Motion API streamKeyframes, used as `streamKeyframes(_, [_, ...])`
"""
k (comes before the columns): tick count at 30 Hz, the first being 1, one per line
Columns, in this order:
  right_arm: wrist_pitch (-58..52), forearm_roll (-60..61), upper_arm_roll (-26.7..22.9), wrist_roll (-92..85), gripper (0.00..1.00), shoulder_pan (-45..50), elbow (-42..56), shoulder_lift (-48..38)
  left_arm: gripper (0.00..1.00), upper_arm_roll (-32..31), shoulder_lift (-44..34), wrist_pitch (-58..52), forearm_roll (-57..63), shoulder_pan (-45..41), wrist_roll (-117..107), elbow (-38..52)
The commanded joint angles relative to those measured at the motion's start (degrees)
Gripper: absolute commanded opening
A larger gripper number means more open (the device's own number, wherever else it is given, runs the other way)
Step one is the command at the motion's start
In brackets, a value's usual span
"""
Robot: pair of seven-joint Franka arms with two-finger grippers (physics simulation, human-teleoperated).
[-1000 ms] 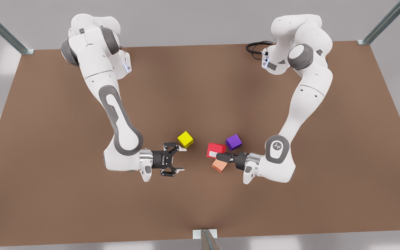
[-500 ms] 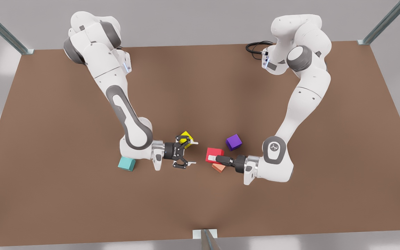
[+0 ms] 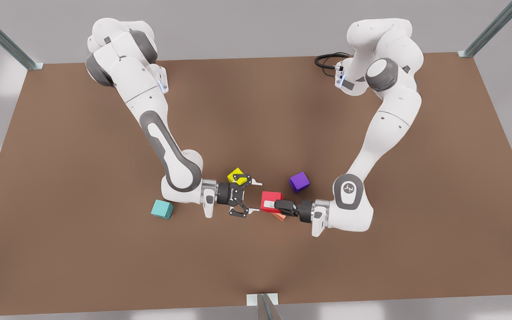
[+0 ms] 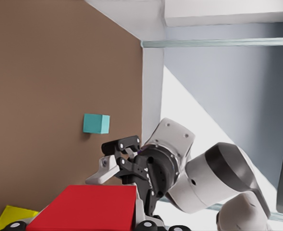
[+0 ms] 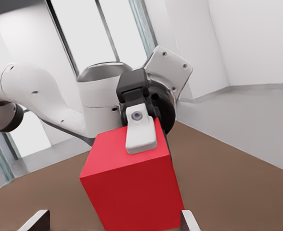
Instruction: Pick up red wooden cube and pass to hand red wooden cube and place in blue wooden cube
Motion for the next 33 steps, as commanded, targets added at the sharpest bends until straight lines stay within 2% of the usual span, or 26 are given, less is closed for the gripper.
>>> streamKeyframes(1, [0.33, 0.05, -0.02, -5.95, 1.0, -0.11, 0.1, -0.07, 0.58, -0.05, -0.11, 0.64, -1.16, -0.21, 5.68, 0.01])
streamKeyframes(15, [2.36, -0.04, 0.07, -5.68, 1.0, 0.76, 5.2, 3.1, 0.58, -0.13, -0.46, 1.26, -1.16, -0.48, 4.44, -0.07])
streamKeyframes(30, [3.58, 0.05, 2.53, -5.77, 1.0, 1.38, 6.52, 4.59, 0.58, -0.22, -0.55, 3.81, -2.31, -1.97, 4.36, -0.07])
streamKeyframes(31, [3.76, 0.05, 2.53, -5.77, 0.94, 1.38, 6.52, 4.59, 0.58, -0.22, -0.46, 3.81, -2.31, -1.97, 4.36, -0.07])
streamKeyframes(32, [4.02, 0.05, 2.53, -5.77, 0.75, 1.38, 6.52, 4.59, 0.58, -0.22, -0.55, 3.81, -2.31, -1.97, 4.36, -0.07])
streamKeyframes(33, [4.03, -0.04, 2.53, -5.77, 0.49, 1.38, 6.6, 4.59, 0.58, -0.22, -0.46, 3.81, -2.31, -1.97, 4.36, -0.07])
